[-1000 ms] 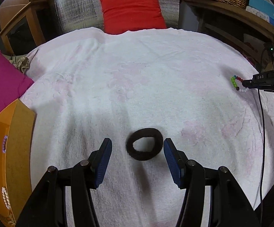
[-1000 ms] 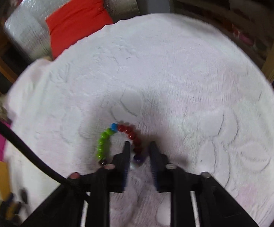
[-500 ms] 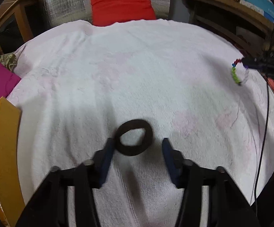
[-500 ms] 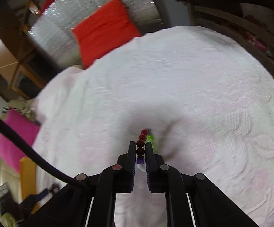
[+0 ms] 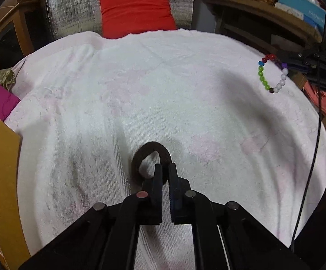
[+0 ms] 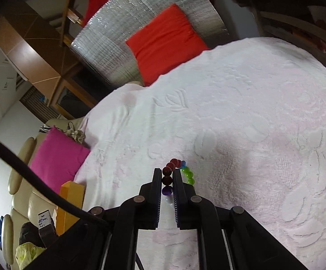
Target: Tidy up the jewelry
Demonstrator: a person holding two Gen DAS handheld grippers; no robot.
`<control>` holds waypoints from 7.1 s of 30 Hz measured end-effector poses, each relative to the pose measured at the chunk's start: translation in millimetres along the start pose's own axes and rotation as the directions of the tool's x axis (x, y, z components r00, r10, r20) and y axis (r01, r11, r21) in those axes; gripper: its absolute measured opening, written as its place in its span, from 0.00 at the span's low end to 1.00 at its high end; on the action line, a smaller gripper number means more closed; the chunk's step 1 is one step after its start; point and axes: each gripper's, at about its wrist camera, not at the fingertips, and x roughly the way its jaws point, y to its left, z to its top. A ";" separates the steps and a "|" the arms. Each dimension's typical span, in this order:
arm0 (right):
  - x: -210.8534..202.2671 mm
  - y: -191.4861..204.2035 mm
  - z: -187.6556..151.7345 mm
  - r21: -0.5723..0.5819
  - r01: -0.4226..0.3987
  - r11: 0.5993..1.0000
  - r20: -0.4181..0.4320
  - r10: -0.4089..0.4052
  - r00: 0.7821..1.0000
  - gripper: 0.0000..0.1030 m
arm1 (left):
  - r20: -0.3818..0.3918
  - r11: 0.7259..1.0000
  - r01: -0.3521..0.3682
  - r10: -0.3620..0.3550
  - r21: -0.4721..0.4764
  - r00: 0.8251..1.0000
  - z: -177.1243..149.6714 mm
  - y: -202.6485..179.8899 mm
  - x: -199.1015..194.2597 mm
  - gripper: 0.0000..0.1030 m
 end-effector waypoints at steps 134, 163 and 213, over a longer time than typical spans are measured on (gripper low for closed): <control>-24.2 300.9 -157.4 -0.521 -0.380 0.764 -0.241 0.295 0.925 0.43 | 0.121 0.762 -0.572 0.626 -0.303 0.770 -135.0 88.5 -262.1 0.81; -80.1 286.9 -217.9 -0.632 -0.288 0.719 -0.118 0.278 0.953 0.55 | 0.057 0.664 -0.675 0.725 -0.320 0.686 -148.5 87.3 -275.8 0.89; -107.4 380.6 -292.1 -0.778 -0.148 0.611 0.035 0.277 0.960 0.75 | 0.103 0.449 -0.613 0.851 -0.650 0.515 -218.4 154.2 -397.2 1.00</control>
